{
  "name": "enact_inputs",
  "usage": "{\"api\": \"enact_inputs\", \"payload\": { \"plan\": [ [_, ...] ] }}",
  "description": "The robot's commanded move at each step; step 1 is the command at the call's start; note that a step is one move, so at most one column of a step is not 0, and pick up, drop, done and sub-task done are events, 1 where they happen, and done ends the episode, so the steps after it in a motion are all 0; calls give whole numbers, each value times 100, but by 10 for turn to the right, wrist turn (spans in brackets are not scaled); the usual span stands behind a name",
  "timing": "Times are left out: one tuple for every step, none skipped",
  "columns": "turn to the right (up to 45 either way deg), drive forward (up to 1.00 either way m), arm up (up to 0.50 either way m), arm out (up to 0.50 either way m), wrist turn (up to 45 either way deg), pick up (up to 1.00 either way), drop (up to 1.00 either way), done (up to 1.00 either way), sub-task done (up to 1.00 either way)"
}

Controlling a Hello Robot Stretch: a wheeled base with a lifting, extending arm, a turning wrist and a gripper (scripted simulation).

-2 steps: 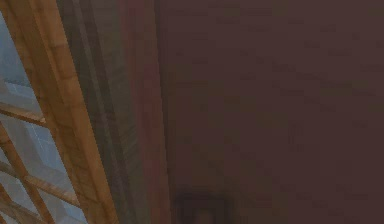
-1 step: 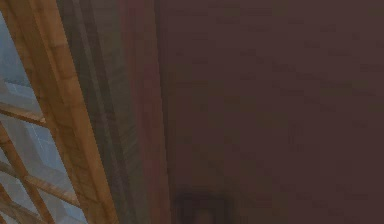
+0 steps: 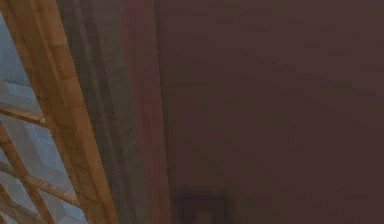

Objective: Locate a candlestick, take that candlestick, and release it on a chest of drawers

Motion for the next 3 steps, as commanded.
{"api": "enact_inputs", "payload": {
  "plan": [
    [0,0,0,0,0,100,0,0,0],
    [0,0,10,0,0,0,0,0,0],
    [0,0,34,0,0,0,0,0,0]
  ]
}}
